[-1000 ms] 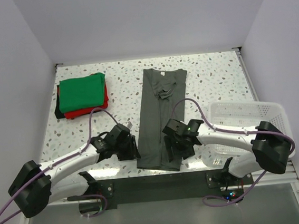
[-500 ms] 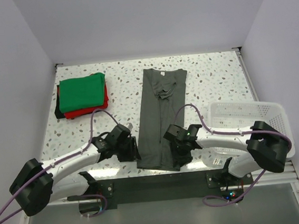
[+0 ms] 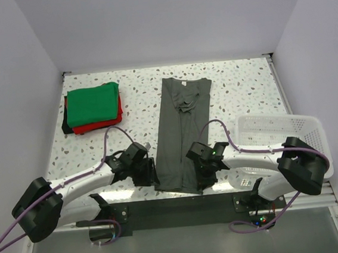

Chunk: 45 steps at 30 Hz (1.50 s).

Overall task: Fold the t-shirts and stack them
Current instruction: Fold the tshirt

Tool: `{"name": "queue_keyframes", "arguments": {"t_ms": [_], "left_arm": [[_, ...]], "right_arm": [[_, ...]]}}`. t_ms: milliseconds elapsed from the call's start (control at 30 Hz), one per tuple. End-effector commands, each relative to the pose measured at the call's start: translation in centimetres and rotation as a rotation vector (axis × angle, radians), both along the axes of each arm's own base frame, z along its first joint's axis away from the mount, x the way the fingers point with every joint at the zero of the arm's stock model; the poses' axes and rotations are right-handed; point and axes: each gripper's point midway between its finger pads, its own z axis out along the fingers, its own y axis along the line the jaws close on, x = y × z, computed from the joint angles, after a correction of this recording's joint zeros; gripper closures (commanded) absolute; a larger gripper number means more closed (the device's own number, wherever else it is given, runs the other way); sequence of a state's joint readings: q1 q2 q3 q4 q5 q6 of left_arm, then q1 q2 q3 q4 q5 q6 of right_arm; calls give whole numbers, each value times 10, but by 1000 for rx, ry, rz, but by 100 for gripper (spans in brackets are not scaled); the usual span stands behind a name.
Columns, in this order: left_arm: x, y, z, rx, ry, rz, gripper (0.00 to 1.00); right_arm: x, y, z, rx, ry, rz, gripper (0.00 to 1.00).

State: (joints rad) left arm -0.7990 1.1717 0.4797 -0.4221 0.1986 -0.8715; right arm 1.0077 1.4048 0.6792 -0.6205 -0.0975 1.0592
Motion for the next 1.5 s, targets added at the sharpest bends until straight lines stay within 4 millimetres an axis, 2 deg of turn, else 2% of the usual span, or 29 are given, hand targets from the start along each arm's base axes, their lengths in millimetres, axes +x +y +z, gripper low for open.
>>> {"name": "queue_keyframes", "arguments": {"t_ms": [0,167,300,500,733,833,900,1067,1233,1300,1467], "left_arm": [[-10,-1,-6,-22,39,-23,50],[-17,-6,-5,-60,67,-39,51],[-22,-4,-11,-57,95,-40,57],[-23,-13,-9,-107,94,-58,72],[-19,-20,-8,-141,80,-43,95],[-18,-24,-5,-166,75,-38,100],[-17,-25,-1,-179,67,-36,100],[-10,-29,16,-208,26,-22,100],[3,-48,39,-261,14,-27,100],[11,-49,41,-235,-7,-29,100],[39,-58,64,-249,-78,-13,100]], "right_arm": [[-3,-3,-2,-4,4,-28,76],[-3,-3,-1,-3,4,-36,76],[-1,-2,0,-2,-3,-38,76],[-2,-3,2,-9,1,-34,82],[-5,-5,3,-8,16,-31,89],[-6,-5,5,-7,21,-29,94],[-6,-5,6,-6,20,-29,100],[-9,-8,19,-5,23,-42,100],[-7,-11,38,-12,9,-66,100],[-1,-14,47,-37,-18,-81,100],[25,-12,69,-48,-99,-104,100]]}}
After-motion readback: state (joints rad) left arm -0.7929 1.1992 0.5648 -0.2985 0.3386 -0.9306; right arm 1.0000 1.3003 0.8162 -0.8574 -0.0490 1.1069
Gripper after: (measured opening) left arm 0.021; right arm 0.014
